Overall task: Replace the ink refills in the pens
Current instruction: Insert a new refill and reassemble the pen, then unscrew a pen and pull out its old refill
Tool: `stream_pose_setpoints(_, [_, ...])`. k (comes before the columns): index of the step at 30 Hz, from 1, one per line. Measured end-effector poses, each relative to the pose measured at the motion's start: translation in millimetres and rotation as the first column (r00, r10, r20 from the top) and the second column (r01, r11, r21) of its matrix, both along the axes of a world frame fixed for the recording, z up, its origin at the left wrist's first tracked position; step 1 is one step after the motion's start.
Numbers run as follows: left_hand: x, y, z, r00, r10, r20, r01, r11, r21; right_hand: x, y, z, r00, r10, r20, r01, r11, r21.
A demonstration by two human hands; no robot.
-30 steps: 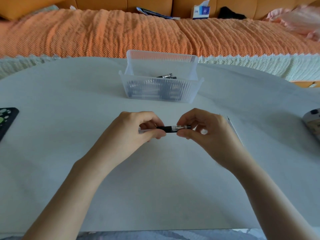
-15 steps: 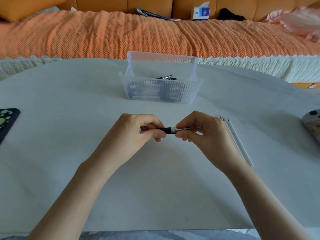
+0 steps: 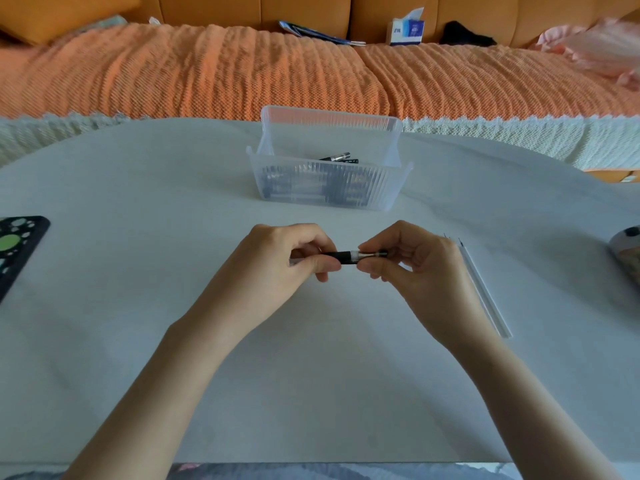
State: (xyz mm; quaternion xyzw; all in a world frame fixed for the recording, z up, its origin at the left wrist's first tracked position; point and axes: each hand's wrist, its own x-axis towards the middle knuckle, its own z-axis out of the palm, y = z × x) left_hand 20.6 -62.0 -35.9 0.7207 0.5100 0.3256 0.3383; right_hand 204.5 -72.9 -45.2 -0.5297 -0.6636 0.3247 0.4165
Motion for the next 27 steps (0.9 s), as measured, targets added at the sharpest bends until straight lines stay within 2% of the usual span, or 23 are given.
stream_pose_setpoints(10, [-0.8,7.4,-10.4,0.989,0.027,-0.145,-0.019,0.998,0.055,3.2,5.5,0.0,0.969,-0.048,0.244,0.027,0.996,0.087])
stream_pose_setpoints(14, [-5.0,11.7,-9.4,0.992,0.033,-0.122,-0.023,0.996,0.082,9.0,6.8,0.2,0.972,-0.1,0.214,0.08,0.992,0.102])
stream_pose_setpoints(22, [-8.3,65.3,32.7,0.991,0.079,-0.106,-0.049,0.963,0.265,12.3,6.8,10.9,0.984,-0.165,0.06,0.145,0.956,0.256])
stream_pose_setpoints(27, [-0.3,119.8,49.5,0.978,0.061,-0.197,-0.019,0.979,0.205,12.2,7.1,9.1,0.985,-0.139,0.098,0.112,0.965,0.237])
